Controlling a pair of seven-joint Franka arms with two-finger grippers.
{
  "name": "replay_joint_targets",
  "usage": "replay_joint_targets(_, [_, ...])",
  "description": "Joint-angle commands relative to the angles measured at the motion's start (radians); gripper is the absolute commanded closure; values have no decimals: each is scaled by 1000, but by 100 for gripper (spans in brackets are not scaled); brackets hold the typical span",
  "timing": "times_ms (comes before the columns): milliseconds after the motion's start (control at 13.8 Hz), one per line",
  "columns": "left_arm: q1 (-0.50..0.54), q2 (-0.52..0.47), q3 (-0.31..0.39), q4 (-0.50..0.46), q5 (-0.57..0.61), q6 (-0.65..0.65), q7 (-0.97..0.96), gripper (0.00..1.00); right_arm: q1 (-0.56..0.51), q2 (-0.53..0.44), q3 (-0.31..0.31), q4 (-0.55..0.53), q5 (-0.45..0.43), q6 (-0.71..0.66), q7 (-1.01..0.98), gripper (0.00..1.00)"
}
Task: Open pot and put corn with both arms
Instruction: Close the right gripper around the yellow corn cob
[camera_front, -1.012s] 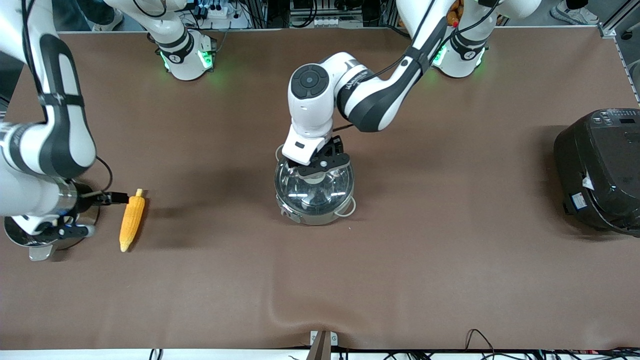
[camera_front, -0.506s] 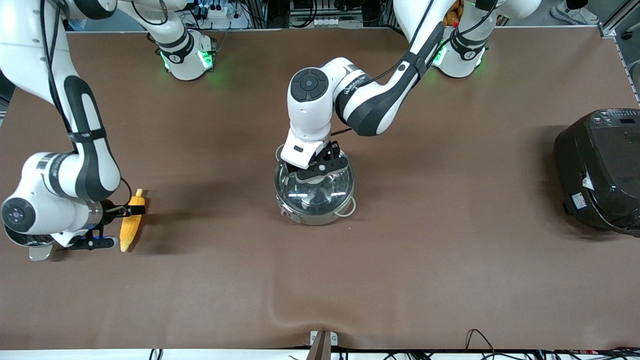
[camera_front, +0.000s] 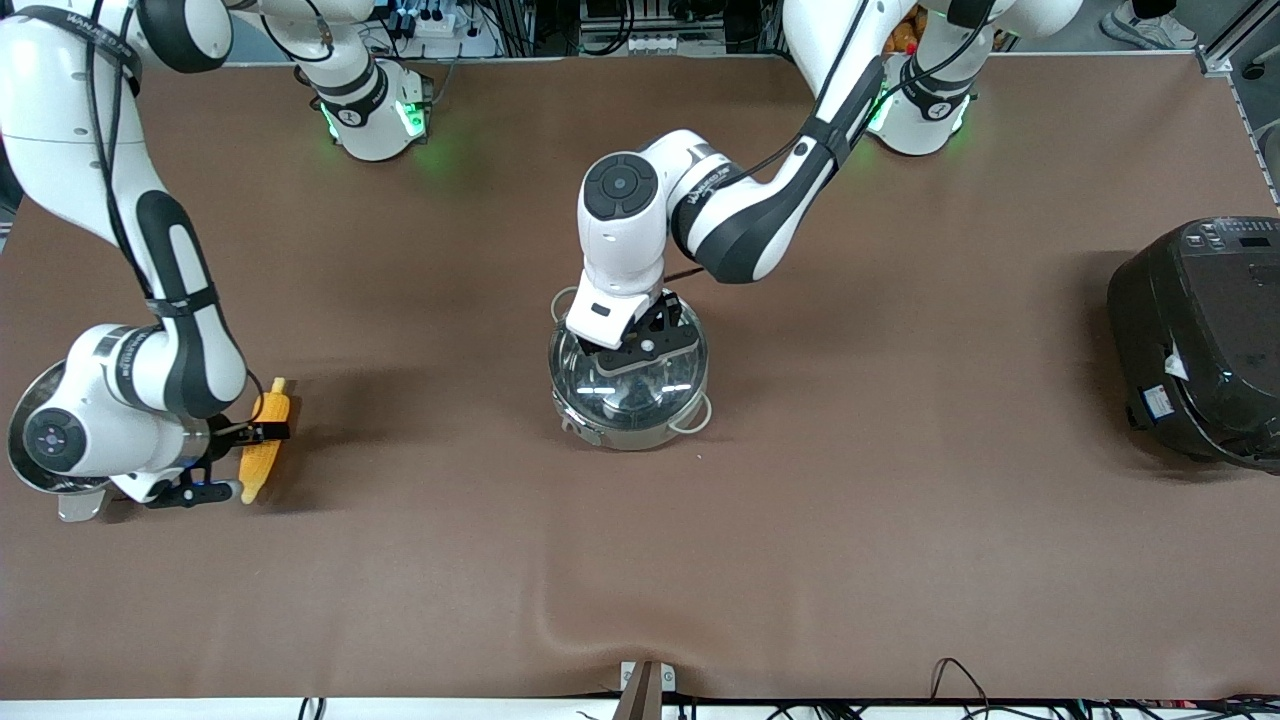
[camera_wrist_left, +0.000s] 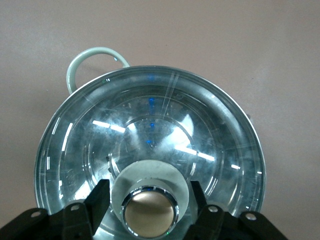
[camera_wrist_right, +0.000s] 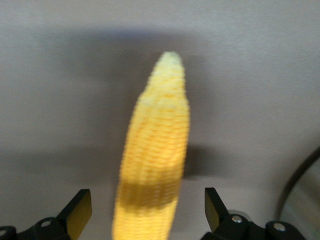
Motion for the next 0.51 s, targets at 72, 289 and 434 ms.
replay_joint_targets(72, [-12,20,8,28,18,5,-22,32,-24,29,12,18,7,3,-39,0])
replay_joint_targets(289, [-12,25,5,28,17,5,-22,35,-23,38,14,9,7,4,-39,0])
replay_joint_targets(434, [-18,25,4,28,17,5,-22,36,-23,46,14,1,7,6,-42,24])
